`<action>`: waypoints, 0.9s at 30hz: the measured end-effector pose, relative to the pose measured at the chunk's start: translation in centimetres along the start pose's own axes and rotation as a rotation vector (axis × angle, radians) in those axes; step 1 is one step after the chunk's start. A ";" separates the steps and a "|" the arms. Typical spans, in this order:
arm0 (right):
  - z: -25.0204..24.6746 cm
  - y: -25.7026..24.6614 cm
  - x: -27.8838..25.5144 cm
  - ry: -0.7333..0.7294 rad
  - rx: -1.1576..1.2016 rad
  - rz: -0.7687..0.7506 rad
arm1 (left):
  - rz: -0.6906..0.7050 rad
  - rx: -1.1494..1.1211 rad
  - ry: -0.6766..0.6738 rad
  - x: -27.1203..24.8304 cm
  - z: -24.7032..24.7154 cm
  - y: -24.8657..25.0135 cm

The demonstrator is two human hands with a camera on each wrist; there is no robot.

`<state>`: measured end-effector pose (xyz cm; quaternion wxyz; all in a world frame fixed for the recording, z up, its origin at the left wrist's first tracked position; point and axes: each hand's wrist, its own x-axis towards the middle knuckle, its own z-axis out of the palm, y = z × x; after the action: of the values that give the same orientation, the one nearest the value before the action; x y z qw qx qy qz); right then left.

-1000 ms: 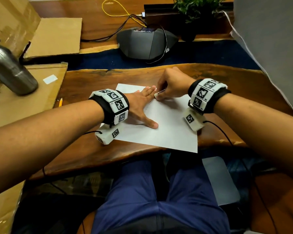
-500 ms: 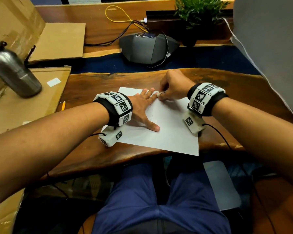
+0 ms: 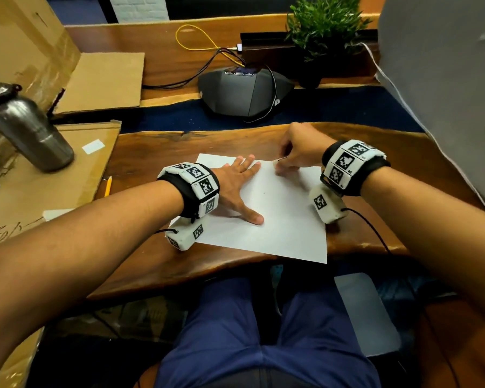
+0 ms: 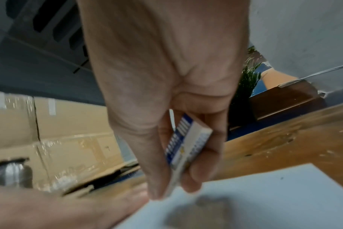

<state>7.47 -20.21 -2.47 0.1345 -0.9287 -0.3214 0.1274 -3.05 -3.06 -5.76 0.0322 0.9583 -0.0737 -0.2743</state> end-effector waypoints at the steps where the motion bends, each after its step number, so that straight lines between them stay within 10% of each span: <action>1: -0.1 0.3 -0.5 -0.051 0.018 0.020 | 0.002 -0.008 0.011 -0.1 0.1 0.0; 14: -0.3 3.4 -1.9 -0.293 0.085 0.116 | 0.386 0.095 0.188 -4.5 1.6 -0.8; 19: -0.5 3.4 -1.5 -0.343 0.096 0.105 | 0.652 0.267 0.007 -6.8 4.2 0.1; 27: -0.5 3.5 -1.5 -0.354 0.127 0.124 | 0.393 0.262 0.015 -0.7 0.9 -1.2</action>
<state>8.44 -23.87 -2.95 0.1261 -0.8994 -0.2734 0.3168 -4.01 -1.74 -6.30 -0.0391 0.9234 -0.2937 -0.2439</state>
